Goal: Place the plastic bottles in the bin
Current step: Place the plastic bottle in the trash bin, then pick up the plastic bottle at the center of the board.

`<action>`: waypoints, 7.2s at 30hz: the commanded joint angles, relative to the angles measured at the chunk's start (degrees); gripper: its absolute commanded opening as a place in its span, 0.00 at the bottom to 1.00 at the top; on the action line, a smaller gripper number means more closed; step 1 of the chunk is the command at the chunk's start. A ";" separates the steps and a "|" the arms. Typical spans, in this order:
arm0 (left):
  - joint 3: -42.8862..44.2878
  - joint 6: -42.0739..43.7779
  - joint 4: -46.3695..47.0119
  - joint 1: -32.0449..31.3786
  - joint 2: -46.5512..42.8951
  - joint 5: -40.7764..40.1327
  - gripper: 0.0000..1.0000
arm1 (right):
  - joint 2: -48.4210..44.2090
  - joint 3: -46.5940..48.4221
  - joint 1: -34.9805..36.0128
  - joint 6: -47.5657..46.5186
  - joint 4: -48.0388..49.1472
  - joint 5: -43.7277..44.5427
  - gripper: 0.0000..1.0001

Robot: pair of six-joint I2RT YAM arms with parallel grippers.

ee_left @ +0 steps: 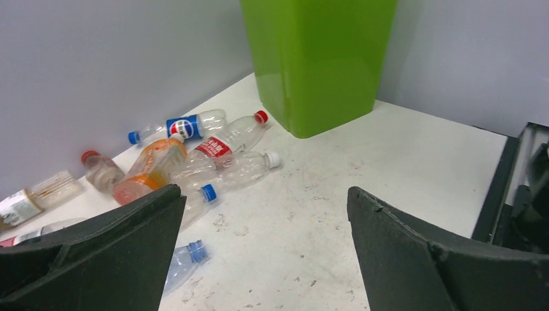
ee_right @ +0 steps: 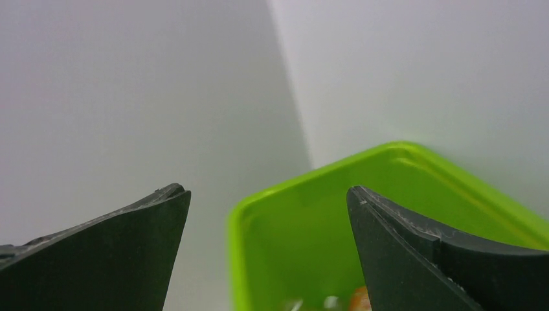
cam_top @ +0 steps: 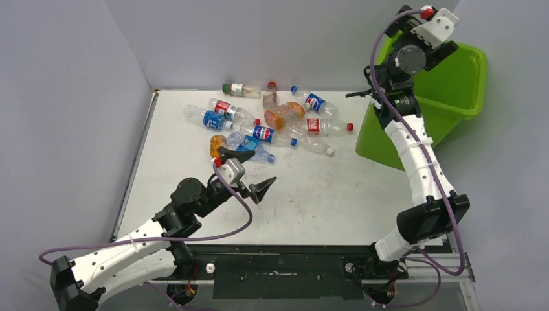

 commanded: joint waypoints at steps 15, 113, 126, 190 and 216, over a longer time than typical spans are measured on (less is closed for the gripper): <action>11.95 -6.24 -13.21 3.94 12.69 -29.79 0.96 | -20.21 -25.71 28.46 20.34 -15.41 -27.84 0.95; -13.15 72.29 6.36 -23.12 5.48 -27.22 0.00 | -35.52 -39.05 39.17 21.20 -52.29 -73.93 0.90; -12.22 76.58 3.38 -27.55 6.80 -30.48 0.00 | -26.54 -40.26 39.17 17.59 -54.56 -75.00 0.90; 7.84 -34.35 16.78 7.86 11.70 39.83 0.96 | -36.91 -71.30 38.95 48.23 42.14 -55.07 0.05; 6.09 -30.87 15.13 8.45 11.03 30.10 0.71 | -26.19 -71.59 39.74 52.58 53.55 -62.01 0.05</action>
